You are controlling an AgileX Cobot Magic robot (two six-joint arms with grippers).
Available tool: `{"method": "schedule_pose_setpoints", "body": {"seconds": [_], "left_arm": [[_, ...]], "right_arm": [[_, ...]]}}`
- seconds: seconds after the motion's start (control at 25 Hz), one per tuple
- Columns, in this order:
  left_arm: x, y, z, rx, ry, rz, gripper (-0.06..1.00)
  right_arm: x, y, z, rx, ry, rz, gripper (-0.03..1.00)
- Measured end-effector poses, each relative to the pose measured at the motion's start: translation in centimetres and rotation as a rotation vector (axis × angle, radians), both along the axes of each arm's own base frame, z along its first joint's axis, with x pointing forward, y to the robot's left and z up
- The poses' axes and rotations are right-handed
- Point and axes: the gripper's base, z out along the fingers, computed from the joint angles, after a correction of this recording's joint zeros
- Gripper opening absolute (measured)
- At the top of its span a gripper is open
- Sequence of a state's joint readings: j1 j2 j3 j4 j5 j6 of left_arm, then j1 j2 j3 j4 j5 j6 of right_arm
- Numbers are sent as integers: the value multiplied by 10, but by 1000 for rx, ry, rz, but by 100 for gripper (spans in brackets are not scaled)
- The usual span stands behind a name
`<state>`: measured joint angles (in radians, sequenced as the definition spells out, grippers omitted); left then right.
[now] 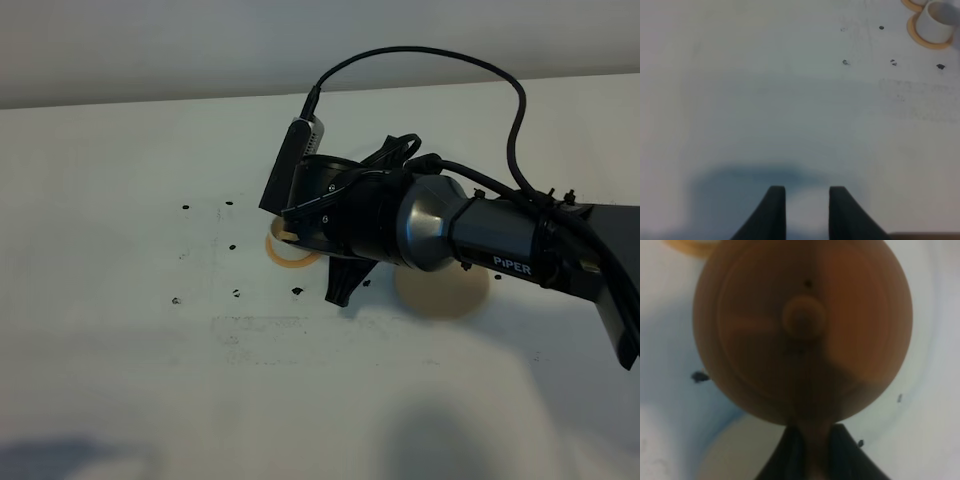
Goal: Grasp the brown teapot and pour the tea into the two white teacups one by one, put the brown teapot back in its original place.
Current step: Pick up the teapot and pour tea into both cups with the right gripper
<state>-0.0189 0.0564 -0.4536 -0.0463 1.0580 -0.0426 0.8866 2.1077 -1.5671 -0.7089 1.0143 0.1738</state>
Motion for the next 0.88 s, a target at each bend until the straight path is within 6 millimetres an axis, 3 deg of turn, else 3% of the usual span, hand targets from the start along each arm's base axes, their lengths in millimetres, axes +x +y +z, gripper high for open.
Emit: {"method": "schedule_pose_setpoints", "body": {"seconds": [0.88], "left_arm": [[0, 0, 0, 0, 0, 0, 21]], "right_arm": [[3, 2, 3, -79, -31, 121, 9]]}}
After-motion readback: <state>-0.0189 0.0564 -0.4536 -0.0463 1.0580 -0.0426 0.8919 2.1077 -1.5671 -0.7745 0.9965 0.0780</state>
